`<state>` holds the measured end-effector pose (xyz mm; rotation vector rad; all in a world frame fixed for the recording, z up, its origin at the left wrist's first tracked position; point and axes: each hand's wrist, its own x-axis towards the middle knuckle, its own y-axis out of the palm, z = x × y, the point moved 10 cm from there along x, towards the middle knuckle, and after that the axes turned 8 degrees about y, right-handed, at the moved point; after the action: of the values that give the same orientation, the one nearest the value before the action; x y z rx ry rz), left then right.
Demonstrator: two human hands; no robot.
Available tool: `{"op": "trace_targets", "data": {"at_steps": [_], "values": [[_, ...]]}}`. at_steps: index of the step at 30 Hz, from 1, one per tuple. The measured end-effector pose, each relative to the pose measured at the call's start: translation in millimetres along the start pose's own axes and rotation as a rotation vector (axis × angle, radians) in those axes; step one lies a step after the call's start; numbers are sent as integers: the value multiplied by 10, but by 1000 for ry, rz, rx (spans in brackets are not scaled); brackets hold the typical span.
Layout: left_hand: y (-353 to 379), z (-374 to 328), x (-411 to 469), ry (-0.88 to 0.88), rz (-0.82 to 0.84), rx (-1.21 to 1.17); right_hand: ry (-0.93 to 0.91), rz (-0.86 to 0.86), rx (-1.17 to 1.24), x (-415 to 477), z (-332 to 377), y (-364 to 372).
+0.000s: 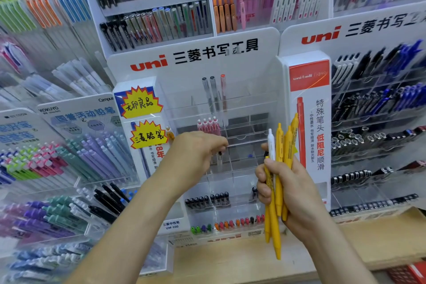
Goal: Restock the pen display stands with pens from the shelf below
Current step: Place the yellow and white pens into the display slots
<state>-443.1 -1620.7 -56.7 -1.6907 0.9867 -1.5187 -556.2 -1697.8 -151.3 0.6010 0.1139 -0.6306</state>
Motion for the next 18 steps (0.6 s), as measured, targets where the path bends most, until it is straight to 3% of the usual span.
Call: {"op": "trace_targets", "data": {"at_steps": [12, 18], "values": [[397, 220, -198, -262, 74, -199, 70, 78, 55, 43, -143, 78], [464, 205, -214, -259, 79, -146, 93, 138, 67, 20, -159, 150]]}}
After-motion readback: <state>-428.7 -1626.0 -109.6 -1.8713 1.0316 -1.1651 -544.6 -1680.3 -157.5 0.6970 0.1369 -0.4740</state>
